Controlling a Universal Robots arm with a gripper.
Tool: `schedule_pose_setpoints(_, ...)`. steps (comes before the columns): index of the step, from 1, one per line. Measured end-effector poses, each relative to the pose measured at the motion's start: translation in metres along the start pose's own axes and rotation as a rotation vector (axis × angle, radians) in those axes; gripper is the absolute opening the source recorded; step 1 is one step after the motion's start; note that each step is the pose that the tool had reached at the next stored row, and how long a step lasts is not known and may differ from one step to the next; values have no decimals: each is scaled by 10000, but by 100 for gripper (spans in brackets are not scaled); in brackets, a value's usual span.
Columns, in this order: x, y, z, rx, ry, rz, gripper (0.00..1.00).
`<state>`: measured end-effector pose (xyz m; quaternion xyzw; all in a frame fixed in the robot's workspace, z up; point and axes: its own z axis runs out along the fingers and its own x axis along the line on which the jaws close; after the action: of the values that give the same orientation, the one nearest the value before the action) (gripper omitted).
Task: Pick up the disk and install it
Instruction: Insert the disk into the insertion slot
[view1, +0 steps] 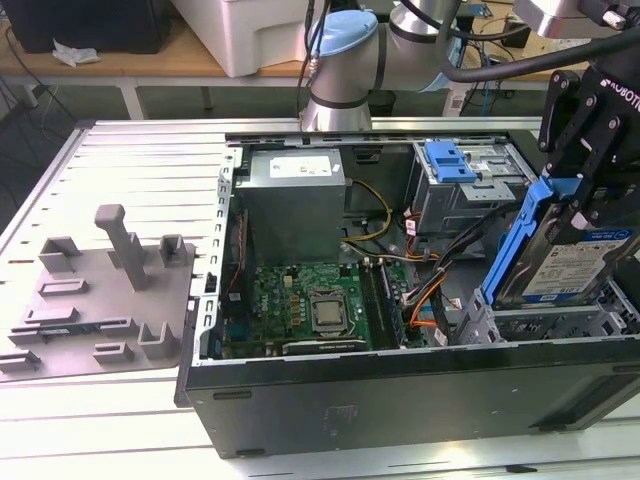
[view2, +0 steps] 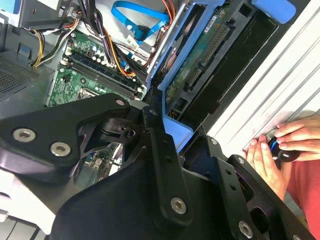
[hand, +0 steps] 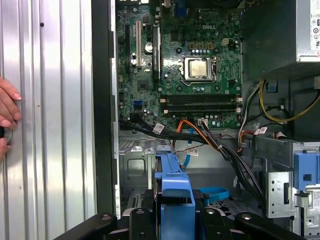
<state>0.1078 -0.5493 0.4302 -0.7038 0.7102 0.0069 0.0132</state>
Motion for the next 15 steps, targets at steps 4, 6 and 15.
schedule_pose_setpoints(4,-1,-1,-30,5,-11,-1,37)
schedule_pose_setpoints(6,-3,-2,-76,0,-2,-1,37)
schedule_pose_setpoints(15,-15,-2,-281,-1,-1,1,37)
